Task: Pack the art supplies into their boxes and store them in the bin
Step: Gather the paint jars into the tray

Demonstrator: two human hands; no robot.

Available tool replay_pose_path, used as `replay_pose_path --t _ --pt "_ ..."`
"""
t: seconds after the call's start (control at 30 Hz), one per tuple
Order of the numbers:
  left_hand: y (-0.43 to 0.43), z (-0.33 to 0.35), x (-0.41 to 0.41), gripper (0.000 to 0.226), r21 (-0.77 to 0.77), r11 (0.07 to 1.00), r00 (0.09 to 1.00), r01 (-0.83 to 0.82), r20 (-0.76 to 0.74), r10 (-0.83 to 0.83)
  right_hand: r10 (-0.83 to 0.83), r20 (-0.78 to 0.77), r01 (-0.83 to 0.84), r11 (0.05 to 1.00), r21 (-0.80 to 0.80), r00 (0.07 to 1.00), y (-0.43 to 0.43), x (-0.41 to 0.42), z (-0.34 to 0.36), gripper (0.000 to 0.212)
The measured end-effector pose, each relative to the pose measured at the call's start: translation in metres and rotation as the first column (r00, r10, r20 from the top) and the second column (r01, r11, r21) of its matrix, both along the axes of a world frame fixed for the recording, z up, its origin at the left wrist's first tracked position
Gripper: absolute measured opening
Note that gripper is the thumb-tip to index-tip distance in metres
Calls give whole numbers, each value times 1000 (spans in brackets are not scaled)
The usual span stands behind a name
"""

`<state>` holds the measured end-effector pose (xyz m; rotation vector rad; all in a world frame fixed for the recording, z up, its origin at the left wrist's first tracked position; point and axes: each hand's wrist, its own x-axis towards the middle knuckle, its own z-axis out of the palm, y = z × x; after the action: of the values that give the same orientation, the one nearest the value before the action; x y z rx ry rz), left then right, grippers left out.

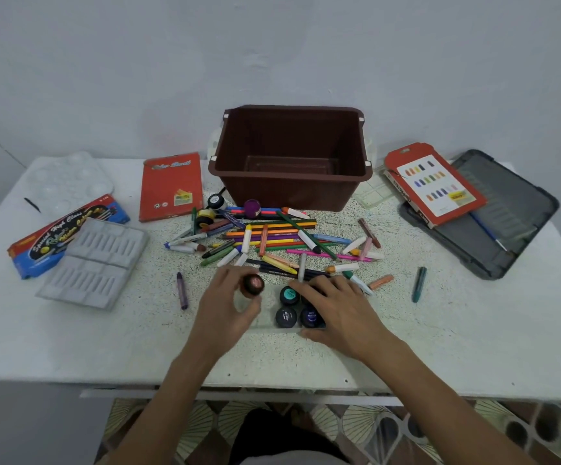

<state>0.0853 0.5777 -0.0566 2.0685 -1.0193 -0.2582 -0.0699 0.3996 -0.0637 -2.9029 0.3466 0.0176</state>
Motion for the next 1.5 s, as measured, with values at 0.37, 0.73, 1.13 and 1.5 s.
replay_pose_path --t 0.37,0.73,1.13,1.5 --pt "1 -21 -10 37 60 992 977 111 178 -120 -6 -13 6 1000 -3 1000 1 0 1 85" --pt "-2 -26 -3 32 123 988 938 89 322 -125 -1 6 1 1000 -7 1000 1 0 2 86" --pt "-31 -10 35 24 52 997 954 -60 296 41 6 22 -5 1000 -17 1000 0 -1 0 87" --pt "-99 1 92 38 326 929 887 -174 462 4 2 25 -2 1000 5 1000 0 -1 -1 86"
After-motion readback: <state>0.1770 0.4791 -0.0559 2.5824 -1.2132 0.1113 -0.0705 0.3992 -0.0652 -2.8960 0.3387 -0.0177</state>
